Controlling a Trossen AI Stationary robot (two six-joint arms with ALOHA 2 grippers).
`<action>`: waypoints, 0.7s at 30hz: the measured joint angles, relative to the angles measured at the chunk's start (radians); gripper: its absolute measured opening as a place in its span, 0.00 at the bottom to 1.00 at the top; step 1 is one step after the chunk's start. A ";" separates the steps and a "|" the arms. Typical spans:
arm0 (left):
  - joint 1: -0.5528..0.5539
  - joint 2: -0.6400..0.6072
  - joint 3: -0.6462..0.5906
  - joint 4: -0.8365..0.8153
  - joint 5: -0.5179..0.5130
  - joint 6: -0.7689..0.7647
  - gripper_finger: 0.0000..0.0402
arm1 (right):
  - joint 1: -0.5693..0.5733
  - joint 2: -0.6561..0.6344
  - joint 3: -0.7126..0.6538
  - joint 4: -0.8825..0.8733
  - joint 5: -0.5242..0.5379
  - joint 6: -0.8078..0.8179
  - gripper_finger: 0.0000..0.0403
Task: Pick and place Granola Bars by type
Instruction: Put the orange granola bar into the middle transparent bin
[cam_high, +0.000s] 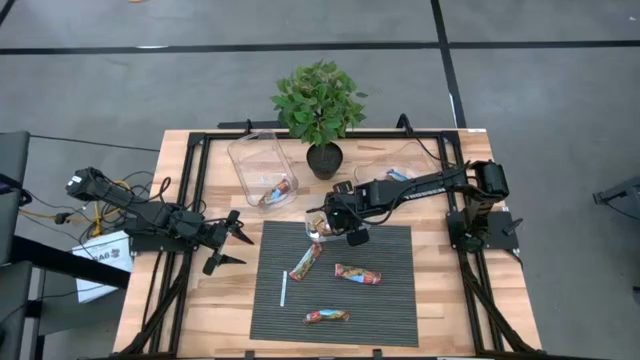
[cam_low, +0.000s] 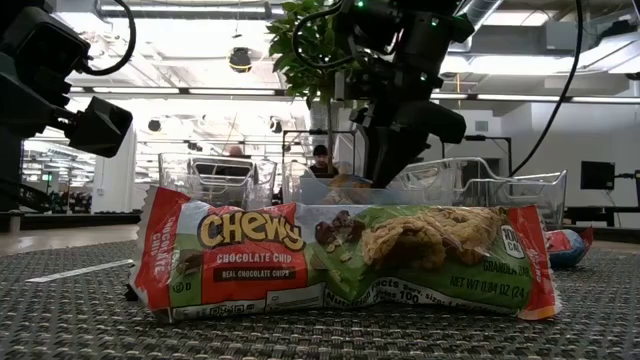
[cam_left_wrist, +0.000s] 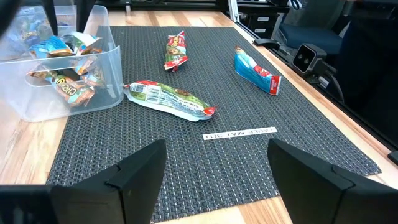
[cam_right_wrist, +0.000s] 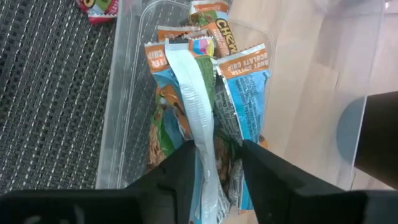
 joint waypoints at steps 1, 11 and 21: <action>0.000 0.000 0.000 0.000 0.000 0.000 0.68 | 0.000 0.000 0.000 0.000 0.000 -0.001 0.31; 0.000 0.000 0.000 0.000 0.000 0.000 0.68 | 0.000 0.000 0.000 0.000 0.000 -0.007 0.38; 0.000 0.000 0.000 0.000 0.000 0.000 0.68 | 0.000 0.000 0.000 0.003 0.000 -0.006 0.50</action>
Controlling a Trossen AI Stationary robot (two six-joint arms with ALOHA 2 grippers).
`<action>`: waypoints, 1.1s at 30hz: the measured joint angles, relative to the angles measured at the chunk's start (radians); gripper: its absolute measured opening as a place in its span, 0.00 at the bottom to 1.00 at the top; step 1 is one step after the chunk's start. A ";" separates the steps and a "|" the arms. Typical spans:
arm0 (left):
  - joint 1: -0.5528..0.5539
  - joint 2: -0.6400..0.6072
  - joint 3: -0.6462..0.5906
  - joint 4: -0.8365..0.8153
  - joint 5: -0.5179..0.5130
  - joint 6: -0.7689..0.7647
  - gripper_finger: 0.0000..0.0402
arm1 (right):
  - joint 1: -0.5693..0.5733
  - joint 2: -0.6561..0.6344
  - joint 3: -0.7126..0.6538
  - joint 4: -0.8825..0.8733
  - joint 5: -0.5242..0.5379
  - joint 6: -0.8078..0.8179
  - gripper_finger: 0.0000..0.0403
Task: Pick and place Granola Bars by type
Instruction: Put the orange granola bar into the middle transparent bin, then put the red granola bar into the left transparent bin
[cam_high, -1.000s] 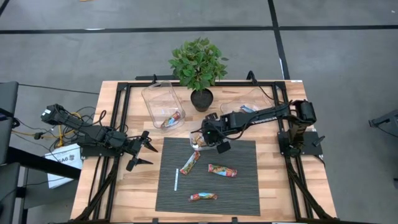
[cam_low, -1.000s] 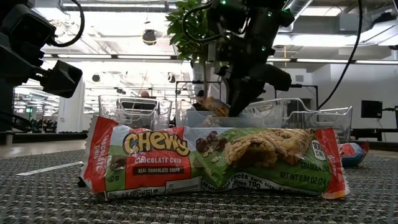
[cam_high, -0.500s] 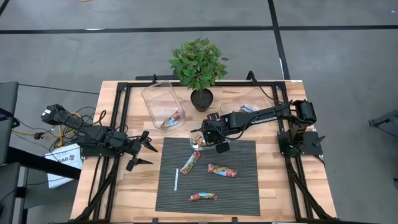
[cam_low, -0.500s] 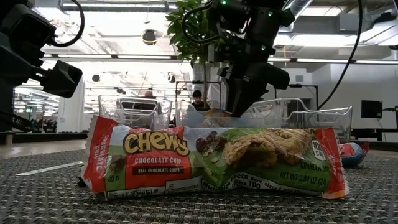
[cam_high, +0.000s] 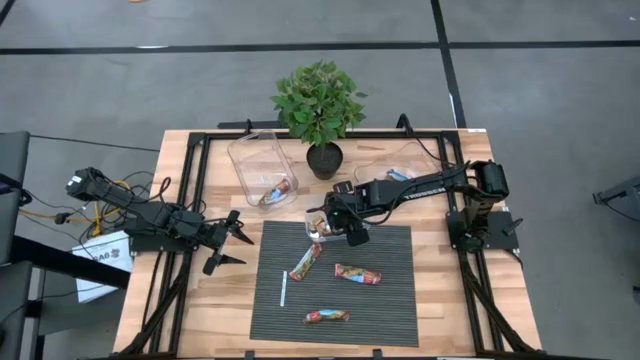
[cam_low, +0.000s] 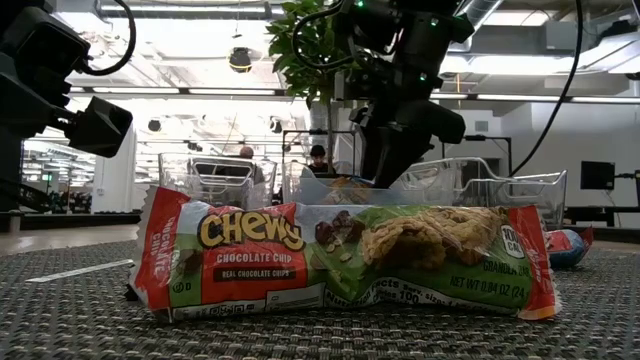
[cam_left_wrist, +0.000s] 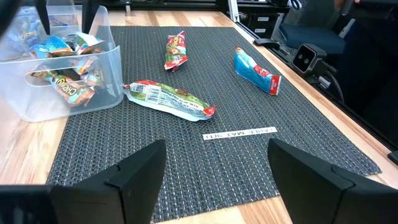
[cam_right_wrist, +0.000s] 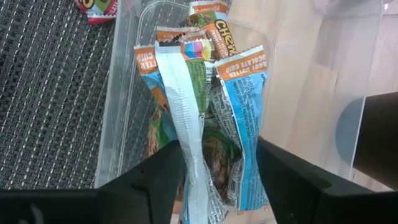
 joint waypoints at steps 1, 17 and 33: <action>0.000 0.000 0.000 0.000 0.000 0.000 0.68 | 0.000 0.000 0.000 0.000 0.000 0.003 0.51; 0.000 0.000 0.000 0.000 0.000 0.000 0.68 | -0.013 0.000 0.000 -0.010 -0.002 0.138 0.56; 0.000 0.000 0.000 0.000 0.000 0.000 0.68 | -0.010 -0.093 0.000 -0.085 -0.002 0.138 0.55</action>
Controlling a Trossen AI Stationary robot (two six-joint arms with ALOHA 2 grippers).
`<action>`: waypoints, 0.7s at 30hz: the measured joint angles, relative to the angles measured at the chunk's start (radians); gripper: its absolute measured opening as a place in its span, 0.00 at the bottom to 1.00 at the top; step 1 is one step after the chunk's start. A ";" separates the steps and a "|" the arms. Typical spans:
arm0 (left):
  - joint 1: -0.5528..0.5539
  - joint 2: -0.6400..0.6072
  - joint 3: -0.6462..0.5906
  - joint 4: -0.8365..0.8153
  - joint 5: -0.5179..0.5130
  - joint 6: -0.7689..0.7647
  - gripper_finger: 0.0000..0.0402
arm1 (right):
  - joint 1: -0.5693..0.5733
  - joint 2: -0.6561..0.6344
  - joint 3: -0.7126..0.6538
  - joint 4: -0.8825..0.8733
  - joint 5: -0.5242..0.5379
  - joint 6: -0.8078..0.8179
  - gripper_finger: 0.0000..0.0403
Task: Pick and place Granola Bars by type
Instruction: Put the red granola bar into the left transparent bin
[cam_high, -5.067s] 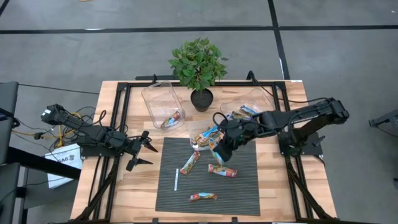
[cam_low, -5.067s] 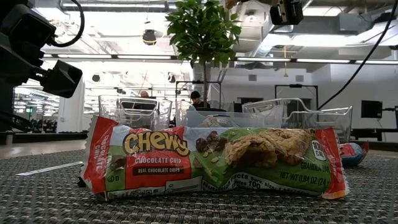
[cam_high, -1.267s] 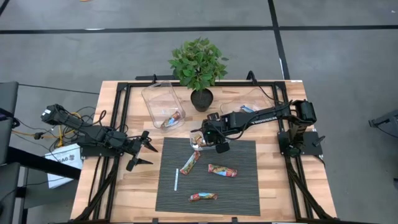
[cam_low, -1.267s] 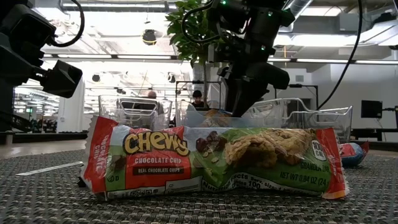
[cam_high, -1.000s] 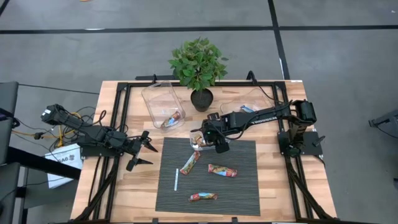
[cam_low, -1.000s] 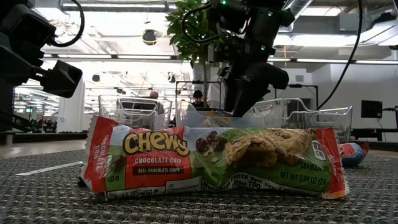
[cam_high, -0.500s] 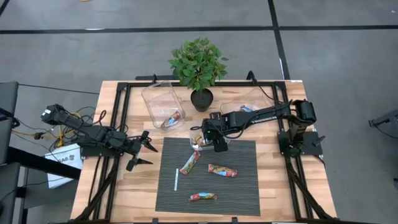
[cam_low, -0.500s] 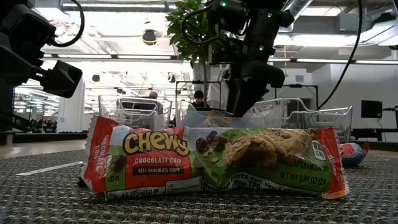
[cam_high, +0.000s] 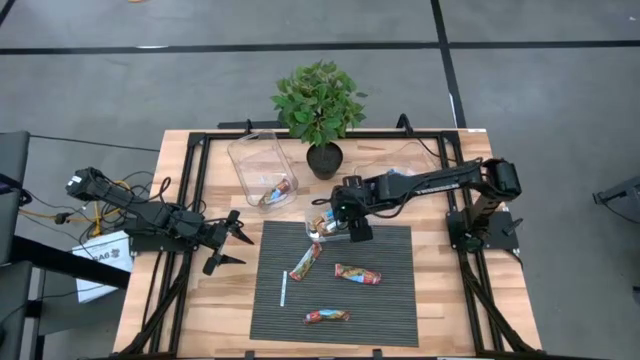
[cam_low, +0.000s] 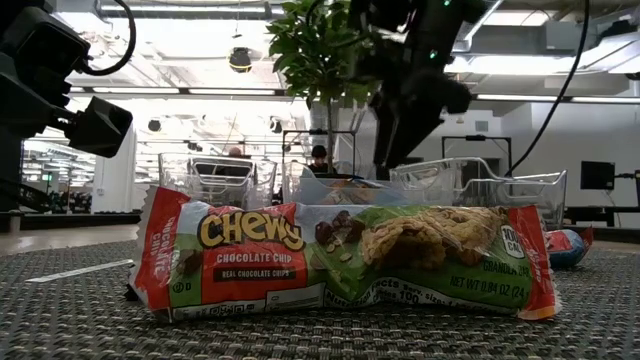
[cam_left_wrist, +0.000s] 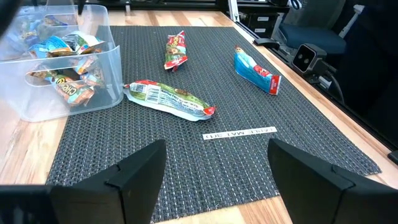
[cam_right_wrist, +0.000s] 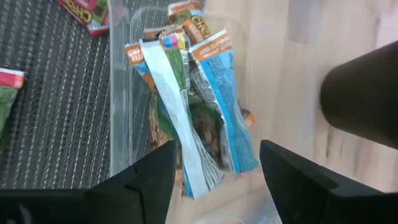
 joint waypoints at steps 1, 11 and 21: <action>0.000 0.000 0.000 0.000 0.000 0.000 0.68 | 0.000 -0.013 0.000 -0.005 0.000 0.000 0.55; 0.000 0.000 0.000 0.000 0.000 0.000 0.68 | 0.032 -0.150 0.000 -0.095 0.000 0.114 0.55; 0.000 0.000 0.000 0.000 0.000 0.000 0.68 | 0.092 -0.271 0.000 -0.248 0.000 0.592 0.55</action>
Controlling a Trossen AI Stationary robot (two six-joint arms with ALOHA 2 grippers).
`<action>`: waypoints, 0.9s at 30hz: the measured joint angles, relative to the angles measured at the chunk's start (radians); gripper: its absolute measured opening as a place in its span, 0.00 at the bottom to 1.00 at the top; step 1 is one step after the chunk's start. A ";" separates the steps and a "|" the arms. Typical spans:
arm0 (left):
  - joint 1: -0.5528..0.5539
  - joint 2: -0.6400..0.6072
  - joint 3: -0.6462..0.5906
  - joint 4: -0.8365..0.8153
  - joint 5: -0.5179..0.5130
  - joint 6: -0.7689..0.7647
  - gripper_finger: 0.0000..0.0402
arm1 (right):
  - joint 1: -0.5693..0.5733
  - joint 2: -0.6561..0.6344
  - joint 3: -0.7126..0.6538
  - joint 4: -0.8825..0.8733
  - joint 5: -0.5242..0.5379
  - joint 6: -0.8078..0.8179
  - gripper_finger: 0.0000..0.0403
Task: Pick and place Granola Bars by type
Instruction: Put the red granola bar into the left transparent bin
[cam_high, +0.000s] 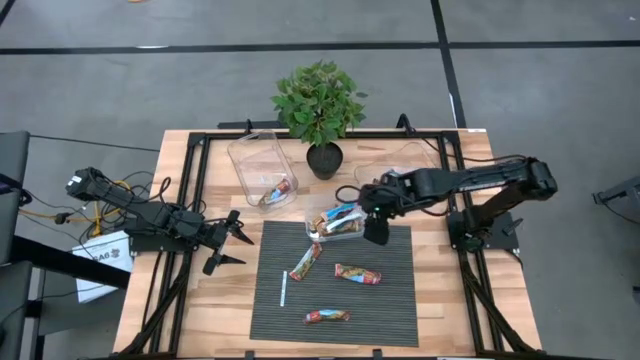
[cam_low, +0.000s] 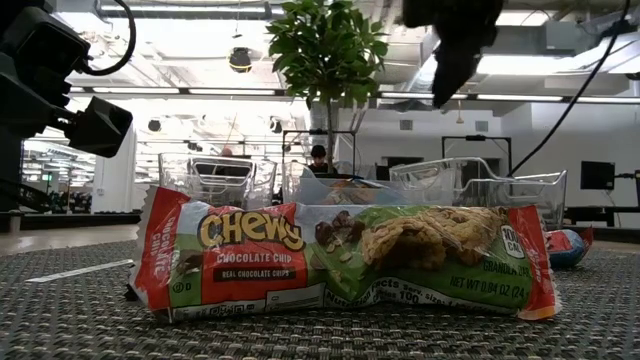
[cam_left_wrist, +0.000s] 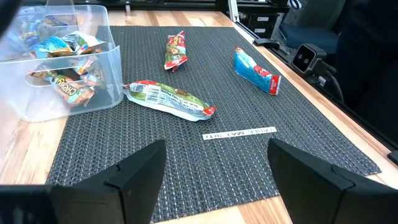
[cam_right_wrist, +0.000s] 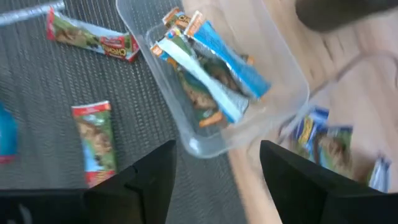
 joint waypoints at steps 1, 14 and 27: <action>0.000 0.000 0.000 0.000 0.000 0.000 0.68 | 0.008 -0.013 0.000 -0.011 0.000 0.039 0.55; 0.000 0.000 0.000 0.000 0.000 0.000 0.68 | 0.127 -0.149 0.000 -0.156 0.000 0.151 0.55; 0.000 0.000 0.000 0.000 0.000 0.000 0.68 | 0.230 -0.467 -0.381 0.128 0.000 0.054 0.55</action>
